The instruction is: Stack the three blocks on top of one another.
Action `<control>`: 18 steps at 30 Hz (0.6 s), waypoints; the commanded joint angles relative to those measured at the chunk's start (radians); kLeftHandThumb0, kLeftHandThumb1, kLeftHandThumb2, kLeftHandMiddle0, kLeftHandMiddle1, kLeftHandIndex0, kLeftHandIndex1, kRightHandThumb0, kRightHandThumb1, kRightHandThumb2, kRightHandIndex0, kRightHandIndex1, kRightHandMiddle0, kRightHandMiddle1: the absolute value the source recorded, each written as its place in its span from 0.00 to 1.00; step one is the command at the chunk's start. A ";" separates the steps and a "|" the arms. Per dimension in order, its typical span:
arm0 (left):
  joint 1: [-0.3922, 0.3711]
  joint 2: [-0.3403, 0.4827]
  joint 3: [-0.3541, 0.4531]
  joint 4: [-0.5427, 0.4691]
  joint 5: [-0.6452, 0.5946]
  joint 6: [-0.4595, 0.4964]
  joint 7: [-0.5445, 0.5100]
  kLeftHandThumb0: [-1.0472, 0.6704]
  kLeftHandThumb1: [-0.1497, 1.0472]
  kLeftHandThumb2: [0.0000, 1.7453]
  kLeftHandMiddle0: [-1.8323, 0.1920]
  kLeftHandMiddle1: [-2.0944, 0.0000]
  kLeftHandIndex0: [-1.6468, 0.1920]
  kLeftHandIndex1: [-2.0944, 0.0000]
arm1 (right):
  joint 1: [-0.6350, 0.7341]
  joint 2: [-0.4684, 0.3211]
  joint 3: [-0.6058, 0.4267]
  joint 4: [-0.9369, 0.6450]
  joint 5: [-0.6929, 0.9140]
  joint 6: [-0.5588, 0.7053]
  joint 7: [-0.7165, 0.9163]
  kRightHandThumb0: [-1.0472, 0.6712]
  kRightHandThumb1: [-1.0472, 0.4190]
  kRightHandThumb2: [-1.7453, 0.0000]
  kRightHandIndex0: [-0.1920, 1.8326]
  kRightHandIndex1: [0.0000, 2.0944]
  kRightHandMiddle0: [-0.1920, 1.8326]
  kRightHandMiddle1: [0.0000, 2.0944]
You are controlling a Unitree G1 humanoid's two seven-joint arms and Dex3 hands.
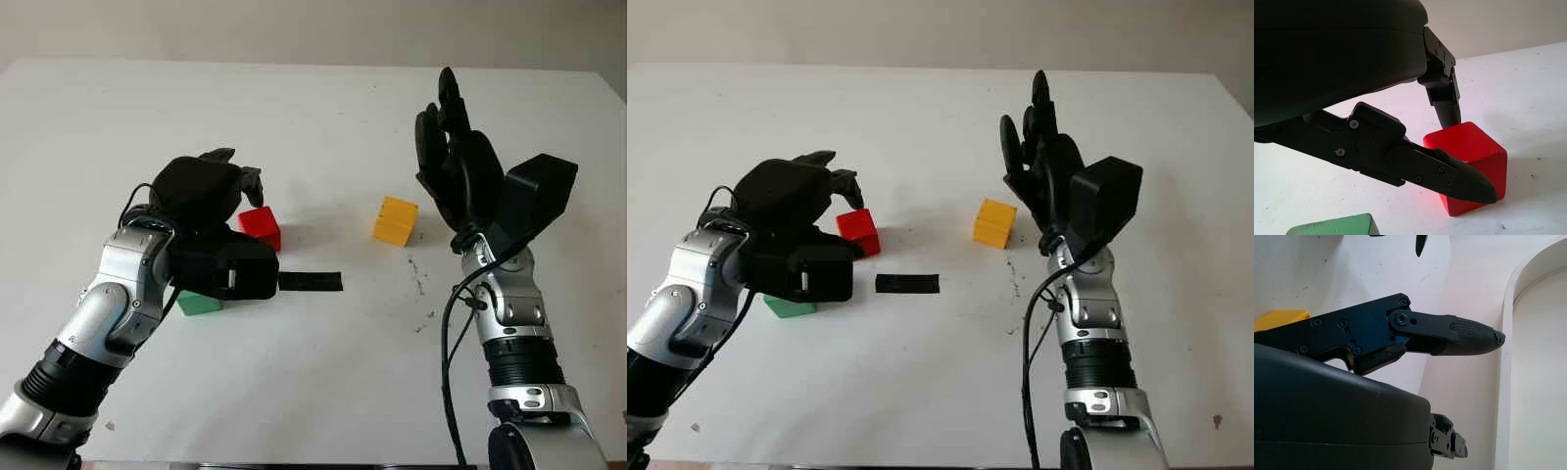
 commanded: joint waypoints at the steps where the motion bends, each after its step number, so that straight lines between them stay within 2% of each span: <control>1: 0.004 -0.006 0.004 0.004 -0.003 0.005 -0.013 0.12 0.95 0.03 0.83 0.98 0.75 0.52 | -0.018 -0.012 -0.001 -0.017 -0.002 -0.005 0.000 0.19 0.00 0.69 0.00 0.00 0.00 0.00; 6: -0.006 0.010 -0.016 0.006 0.042 0.004 -0.034 0.12 0.95 0.03 0.83 0.98 0.74 0.52 | -0.022 -0.012 -0.003 -0.020 0.001 0.005 -0.002 0.19 0.00 0.70 0.00 0.00 0.00 0.00; 8: -0.005 0.016 -0.022 0.006 0.065 -0.006 -0.028 0.12 0.94 0.03 0.82 0.97 0.77 0.51 | -0.023 -0.013 -0.002 -0.019 0.000 0.005 -0.002 0.19 0.00 0.70 0.00 0.00 0.00 0.00; 10: -0.003 0.020 -0.024 0.005 0.079 -0.019 -0.028 0.17 0.91 0.03 0.80 0.97 0.79 0.44 | -0.024 -0.013 -0.002 -0.018 0.000 0.003 0.000 0.19 0.00 0.70 0.00 0.00 0.00 0.00; 14: 0.008 0.015 -0.005 0.003 0.057 -0.046 -0.018 0.38 0.92 0.03 0.78 0.97 0.71 0.33 | -0.022 -0.010 -0.003 -0.019 0.003 0.002 0.000 0.19 0.00 0.70 0.00 0.00 0.00 0.00; 16: 0.015 0.007 0.011 0.001 0.031 -0.060 0.006 0.44 0.95 0.04 0.77 0.97 0.71 0.29 | -0.021 -0.009 -0.002 -0.018 0.002 -0.001 -0.001 0.19 0.00 0.70 0.00 0.00 0.00 0.00; 18: 0.020 0.004 0.023 0.002 0.004 -0.081 0.032 0.46 0.96 0.04 0.76 0.97 0.74 0.28 | -0.021 -0.009 -0.002 -0.017 0.001 -0.003 -0.001 0.19 0.00 0.70 0.00 0.00 0.00 0.00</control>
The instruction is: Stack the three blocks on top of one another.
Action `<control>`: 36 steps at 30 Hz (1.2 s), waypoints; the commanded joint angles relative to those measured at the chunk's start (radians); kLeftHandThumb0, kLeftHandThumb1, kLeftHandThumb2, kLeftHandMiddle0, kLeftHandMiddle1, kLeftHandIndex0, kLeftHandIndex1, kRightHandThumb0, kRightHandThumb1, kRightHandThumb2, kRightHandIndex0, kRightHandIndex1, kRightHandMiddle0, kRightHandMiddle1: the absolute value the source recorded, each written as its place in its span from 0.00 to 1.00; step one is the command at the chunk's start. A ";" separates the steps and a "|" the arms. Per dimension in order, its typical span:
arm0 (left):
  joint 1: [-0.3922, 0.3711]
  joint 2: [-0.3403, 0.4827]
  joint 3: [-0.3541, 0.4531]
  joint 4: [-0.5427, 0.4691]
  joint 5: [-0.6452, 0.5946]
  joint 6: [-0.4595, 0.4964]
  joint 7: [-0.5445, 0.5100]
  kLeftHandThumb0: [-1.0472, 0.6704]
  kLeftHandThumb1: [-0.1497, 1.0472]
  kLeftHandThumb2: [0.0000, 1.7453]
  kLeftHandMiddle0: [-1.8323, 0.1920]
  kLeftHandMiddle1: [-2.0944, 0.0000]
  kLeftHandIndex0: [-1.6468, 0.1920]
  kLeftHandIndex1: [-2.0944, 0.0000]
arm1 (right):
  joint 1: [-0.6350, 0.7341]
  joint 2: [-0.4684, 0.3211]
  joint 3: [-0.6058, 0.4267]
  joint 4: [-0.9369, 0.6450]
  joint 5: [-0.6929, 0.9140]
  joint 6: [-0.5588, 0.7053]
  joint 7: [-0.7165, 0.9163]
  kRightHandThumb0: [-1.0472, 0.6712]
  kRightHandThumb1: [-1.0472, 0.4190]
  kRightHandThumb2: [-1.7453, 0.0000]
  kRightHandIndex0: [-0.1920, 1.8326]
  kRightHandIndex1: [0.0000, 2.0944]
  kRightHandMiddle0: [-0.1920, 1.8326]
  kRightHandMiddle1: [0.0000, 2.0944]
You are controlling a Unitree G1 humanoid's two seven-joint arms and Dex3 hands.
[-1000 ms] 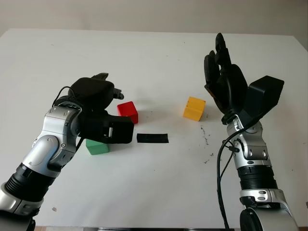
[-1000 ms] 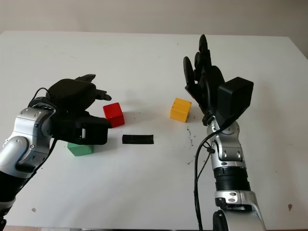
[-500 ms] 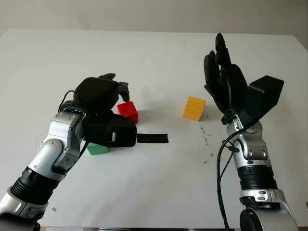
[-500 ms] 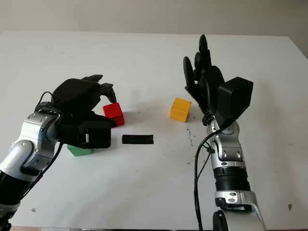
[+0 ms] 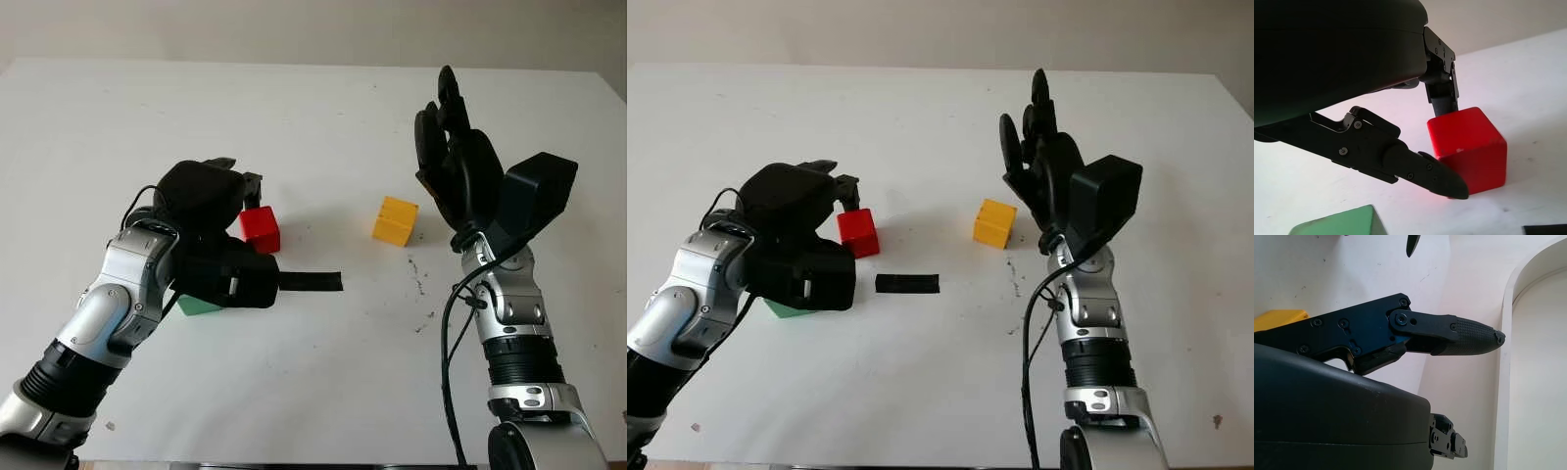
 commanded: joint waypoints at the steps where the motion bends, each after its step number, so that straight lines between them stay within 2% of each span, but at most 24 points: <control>1: 0.015 -0.003 0.028 -0.002 -0.033 -0.023 0.030 0.45 0.98 0.04 0.76 0.97 0.76 0.29 | -0.016 -0.009 -0.001 -0.016 0.001 -0.005 0.000 0.19 0.00 0.70 0.00 0.00 0.00 0.00; 4: 0.021 0.001 0.047 0.000 -0.083 -0.069 0.069 0.44 1.00 0.04 0.74 0.97 0.78 0.32 | -0.015 -0.009 0.001 -0.015 -0.003 -0.006 -0.002 0.19 0.00 0.69 0.00 0.00 0.00 0.00; 10: 0.038 -0.007 0.100 0.023 -0.213 -0.189 0.167 0.45 0.96 0.03 0.70 0.96 0.70 0.39 | -0.012 -0.006 0.001 -0.016 0.000 -0.008 -0.004 0.20 0.00 0.69 0.00 0.00 0.00 0.00; 18: 0.048 -0.025 0.153 0.001 -0.433 -0.227 0.095 0.43 0.98 0.03 0.71 0.97 0.71 0.32 | -0.008 -0.009 0.005 -0.026 -0.004 0.003 -0.010 0.19 0.00 0.70 0.00 0.00 0.00 0.00; 23: 0.060 -0.017 0.173 -0.029 -0.526 -0.258 0.051 0.44 0.98 0.03 0.72 0.98 0.73 0.28 | -0.007 -0.007 0.005 -0.030 0.000 0.007 -0.008 0.20 0.00 0.69 0.00 0.00 0.00 0.00; 32: 0.103 -0.024 0.168 -0.119 -0.556 -0.191 -0.007 0.43 0.95 0.03 0.76 0.99 0.73 0.28 | -0.003 -0.006 0.006 -0.042 0.003 0.025 -0.008 0.21 0.00 0.70 0.00 0.00 0.00 0.00; 36: 0.115 -0.021 0.149 -0.160 -0.544 -0.119 -0.056 0.43 0.96 0.03 0.78 0.99 0.73 0.27 | -0.002 -0.006 0.005 -0.045 0.003 0.028 -0.009 0.21 0.00 0.70 0.00 0.00 0.00 0.00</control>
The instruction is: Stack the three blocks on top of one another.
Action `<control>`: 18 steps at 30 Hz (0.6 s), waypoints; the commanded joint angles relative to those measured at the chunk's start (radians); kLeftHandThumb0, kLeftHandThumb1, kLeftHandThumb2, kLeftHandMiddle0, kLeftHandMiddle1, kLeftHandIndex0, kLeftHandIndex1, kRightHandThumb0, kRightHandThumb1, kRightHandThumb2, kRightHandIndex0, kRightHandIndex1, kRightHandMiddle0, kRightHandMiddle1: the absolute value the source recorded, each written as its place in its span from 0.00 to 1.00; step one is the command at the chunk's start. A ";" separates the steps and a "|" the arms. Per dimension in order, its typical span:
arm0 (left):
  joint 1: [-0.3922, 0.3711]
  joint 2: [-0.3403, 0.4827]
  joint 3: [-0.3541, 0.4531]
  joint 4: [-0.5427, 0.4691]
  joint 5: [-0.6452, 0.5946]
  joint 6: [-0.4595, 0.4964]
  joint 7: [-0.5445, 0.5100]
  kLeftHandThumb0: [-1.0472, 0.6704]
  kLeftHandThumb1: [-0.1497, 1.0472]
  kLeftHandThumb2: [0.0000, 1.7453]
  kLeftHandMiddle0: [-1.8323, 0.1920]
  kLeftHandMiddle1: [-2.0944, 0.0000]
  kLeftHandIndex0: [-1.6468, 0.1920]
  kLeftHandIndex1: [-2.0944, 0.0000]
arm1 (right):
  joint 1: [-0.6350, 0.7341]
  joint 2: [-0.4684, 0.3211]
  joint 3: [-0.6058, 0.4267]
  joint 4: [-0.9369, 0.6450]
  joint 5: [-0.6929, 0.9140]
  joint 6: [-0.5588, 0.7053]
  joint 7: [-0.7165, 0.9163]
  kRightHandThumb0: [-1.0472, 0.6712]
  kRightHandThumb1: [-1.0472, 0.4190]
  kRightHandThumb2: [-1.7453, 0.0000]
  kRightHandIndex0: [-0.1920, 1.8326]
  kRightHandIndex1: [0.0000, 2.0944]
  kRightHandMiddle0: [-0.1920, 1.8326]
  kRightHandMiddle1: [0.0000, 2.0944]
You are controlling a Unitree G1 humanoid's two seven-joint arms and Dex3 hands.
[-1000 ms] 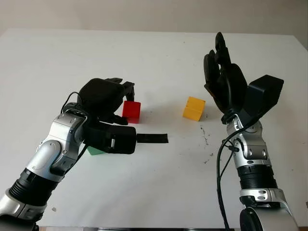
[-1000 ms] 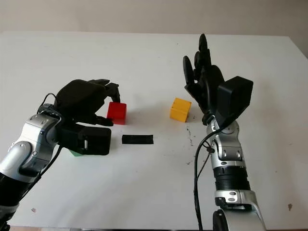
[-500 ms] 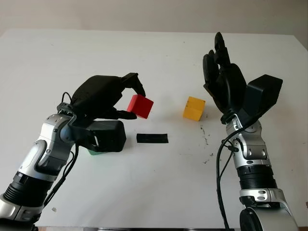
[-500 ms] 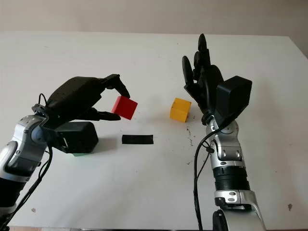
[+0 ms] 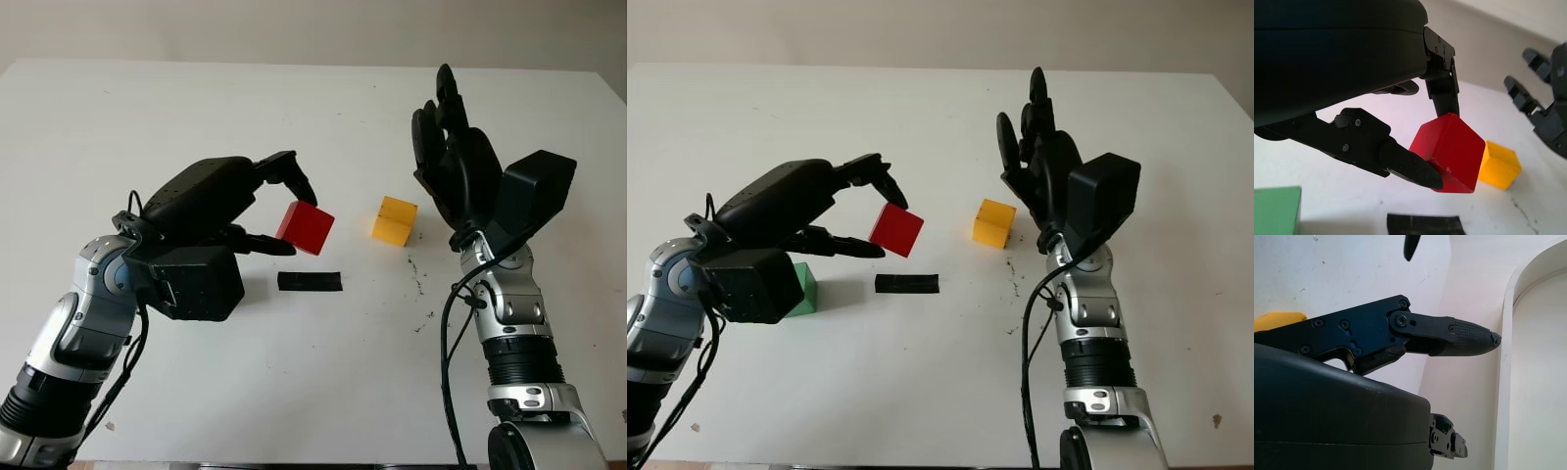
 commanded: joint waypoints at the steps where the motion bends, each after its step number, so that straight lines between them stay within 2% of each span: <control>1: 0.017 -0.003 -0.014 -0.037 0.014 0.024 -0.017 0.43 0.96 0.03 0.78 0.99 0.73 0.27 | -0.001 -0.006 -0.002 -0.028 0.000 0.007 -0.004 0.21 0.00 0.70 0.00 0.00 0.00 0.00; 7: 0.052 -0.022 -0.053 -0.062 0.071 0.070 -0.019 0.44 0.94 0.03 0.81 0.99 0.69 0.29 | -0.001 -0.005 0.000 -0.030 -0.002 0.007 -0.005 0.21 0.00 0.70 0.00 0.00 0.00 0.00; 12: 0.099 -0.053 -0.071 -0.054 0.155 0.041 0.075 0.43 0.93 0.03 0.80 0.98 0.67 0.28 | 0.000 -0.005 0.001 -0.031 -0.004 0.007 -0.010 0.21 0.00 0.70 0.00 0.00 0.00 0.00; 18: 0.135 -0.097 -0.093 -0.031 0.188 0.030 0.126 0.43 0.95 0.03 0.80 0.98 0.70 0.25 | -0.001 -0.002 0.000 -0.031 0.001 0.008 -0.009 0.20 0.00 0.70 0.00 0.00 0.00 0.00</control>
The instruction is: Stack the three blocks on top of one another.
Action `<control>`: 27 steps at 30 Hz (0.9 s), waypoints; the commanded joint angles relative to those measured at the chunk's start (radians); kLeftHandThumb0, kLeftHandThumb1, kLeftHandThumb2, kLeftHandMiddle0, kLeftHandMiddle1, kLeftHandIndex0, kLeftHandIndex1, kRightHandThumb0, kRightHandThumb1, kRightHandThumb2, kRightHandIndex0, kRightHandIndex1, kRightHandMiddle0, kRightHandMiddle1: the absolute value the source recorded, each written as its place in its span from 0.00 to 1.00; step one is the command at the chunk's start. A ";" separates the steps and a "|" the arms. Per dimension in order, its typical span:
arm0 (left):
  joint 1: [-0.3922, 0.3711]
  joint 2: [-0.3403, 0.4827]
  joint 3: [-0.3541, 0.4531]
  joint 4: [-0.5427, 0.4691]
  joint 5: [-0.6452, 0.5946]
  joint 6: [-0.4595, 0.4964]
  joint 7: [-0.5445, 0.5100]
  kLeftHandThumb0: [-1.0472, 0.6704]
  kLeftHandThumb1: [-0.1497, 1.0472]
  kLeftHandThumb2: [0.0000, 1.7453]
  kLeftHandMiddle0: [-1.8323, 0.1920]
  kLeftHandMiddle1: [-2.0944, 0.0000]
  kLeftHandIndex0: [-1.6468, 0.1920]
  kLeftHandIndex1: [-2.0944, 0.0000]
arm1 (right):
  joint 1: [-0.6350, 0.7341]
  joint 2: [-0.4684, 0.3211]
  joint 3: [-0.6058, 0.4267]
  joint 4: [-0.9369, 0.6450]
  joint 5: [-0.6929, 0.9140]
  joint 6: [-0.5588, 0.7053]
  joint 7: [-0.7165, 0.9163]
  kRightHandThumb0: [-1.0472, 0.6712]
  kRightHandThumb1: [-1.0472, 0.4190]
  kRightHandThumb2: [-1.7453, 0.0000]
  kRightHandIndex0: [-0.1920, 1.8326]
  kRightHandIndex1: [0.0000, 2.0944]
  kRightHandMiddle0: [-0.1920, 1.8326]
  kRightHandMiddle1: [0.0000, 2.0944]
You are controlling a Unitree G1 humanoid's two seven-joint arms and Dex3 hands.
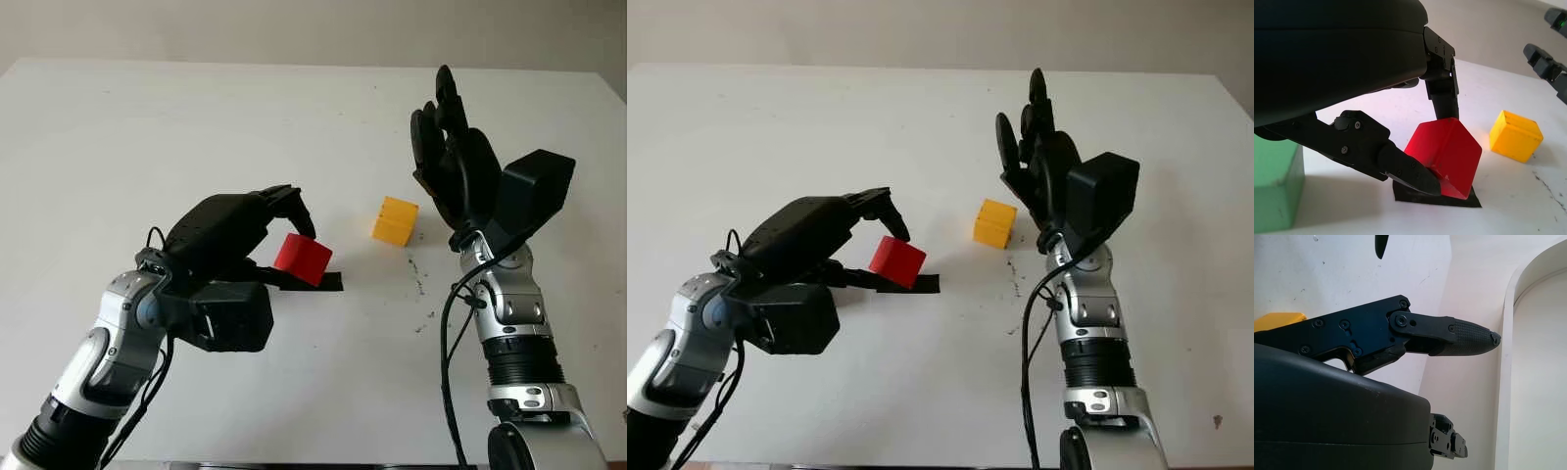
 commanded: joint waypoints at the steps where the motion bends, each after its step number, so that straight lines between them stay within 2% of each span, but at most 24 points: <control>1: 0.019 -0.021 -0.014 0.005 0.005 -0.001 0.013 0.43 0.95 0.03 0.81 0.98 0.70 0.24 | -0.001 -0.004 -0.001 -0.029 0.002 0.004 0.000 0.20 0.00 0.70 0.00 0.00 0.00 0.00; 12: 0.027 -0.060 -0.024 0.048 0.054 -0.013 0.072 0.43 0.95 0.03 0.81 0.98 0.71 0.20 | 0.002 -0.003 -0.002 -0.031 0.004 0.004 0.003 0.20 0.00 0.70 0.00 0.00 0.00 0.00; 20: 0.018 -0.059 -0.027 0.048 0.074 -0.001 0.057 0.41 0.95 0.03 0.81 0.98 0.70 0.18 | 0.004 -0.006 0.000 -0.037 0.003 0.013 0.005 0.20 0.00 0.70 0.00 0.00 0.00 0.00; 27: 0.019 -0.064 -0.035 0.037 0.123 0.020 0.064 0.35 0.98 0.04 0.80 0.97 0.67 0.19 | 0.002 -0.007 -0.001 -0.033 0.002 0.008 0.005 0.20 0.00 0.70 0.00 0.00 0.00 0.00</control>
